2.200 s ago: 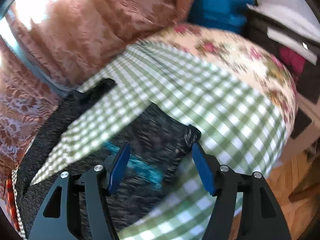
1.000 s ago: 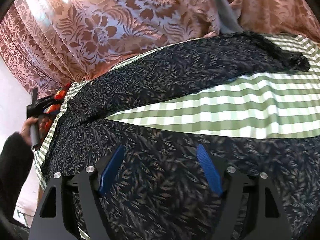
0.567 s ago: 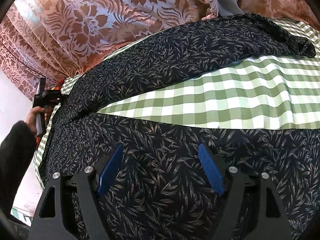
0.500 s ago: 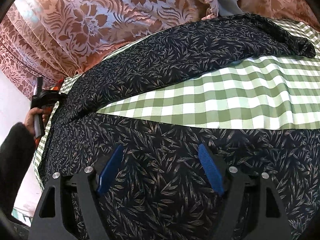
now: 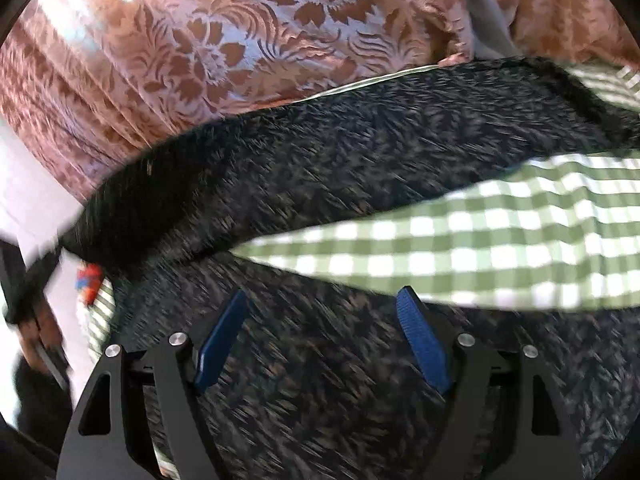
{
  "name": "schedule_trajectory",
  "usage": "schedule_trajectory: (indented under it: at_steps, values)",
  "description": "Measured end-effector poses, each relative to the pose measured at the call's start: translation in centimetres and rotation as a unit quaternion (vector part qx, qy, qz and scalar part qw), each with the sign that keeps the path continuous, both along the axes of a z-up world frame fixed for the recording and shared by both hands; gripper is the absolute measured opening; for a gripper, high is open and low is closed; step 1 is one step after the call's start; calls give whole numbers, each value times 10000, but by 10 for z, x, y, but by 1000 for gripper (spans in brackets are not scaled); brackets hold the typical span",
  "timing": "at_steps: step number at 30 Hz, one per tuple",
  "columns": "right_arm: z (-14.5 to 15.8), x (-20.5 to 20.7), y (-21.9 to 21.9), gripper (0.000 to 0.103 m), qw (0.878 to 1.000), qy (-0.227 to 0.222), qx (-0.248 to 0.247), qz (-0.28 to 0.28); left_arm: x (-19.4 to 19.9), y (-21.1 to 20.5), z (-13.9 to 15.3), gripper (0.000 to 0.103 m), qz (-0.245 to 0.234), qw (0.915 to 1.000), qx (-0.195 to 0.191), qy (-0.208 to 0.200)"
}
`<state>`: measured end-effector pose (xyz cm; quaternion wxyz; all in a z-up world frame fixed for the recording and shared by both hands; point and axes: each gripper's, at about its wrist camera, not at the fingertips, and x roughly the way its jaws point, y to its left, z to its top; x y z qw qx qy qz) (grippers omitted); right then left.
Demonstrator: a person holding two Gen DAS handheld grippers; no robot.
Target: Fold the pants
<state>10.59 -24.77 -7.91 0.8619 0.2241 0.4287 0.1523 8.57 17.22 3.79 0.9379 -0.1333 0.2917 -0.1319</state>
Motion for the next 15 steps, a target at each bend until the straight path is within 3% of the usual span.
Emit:
schedule_trajectory:
  at_steps: [3, 9, 15]
  values:
    - [2, 29, -8, 63, 9974, 212, 694, 8, -28, -6, -4, 9, -180, 9998, 3, 49]
    - [8, 109, -12, 45, 9865, 575, 1526, -125, -62, -5, -15, 7, -282, 9992, -214, 203]
    - [3, 177, -1, 45, 9842, 910, 1451, -455, -72, -2, -17, 6, -374, 9986, -311, 206]
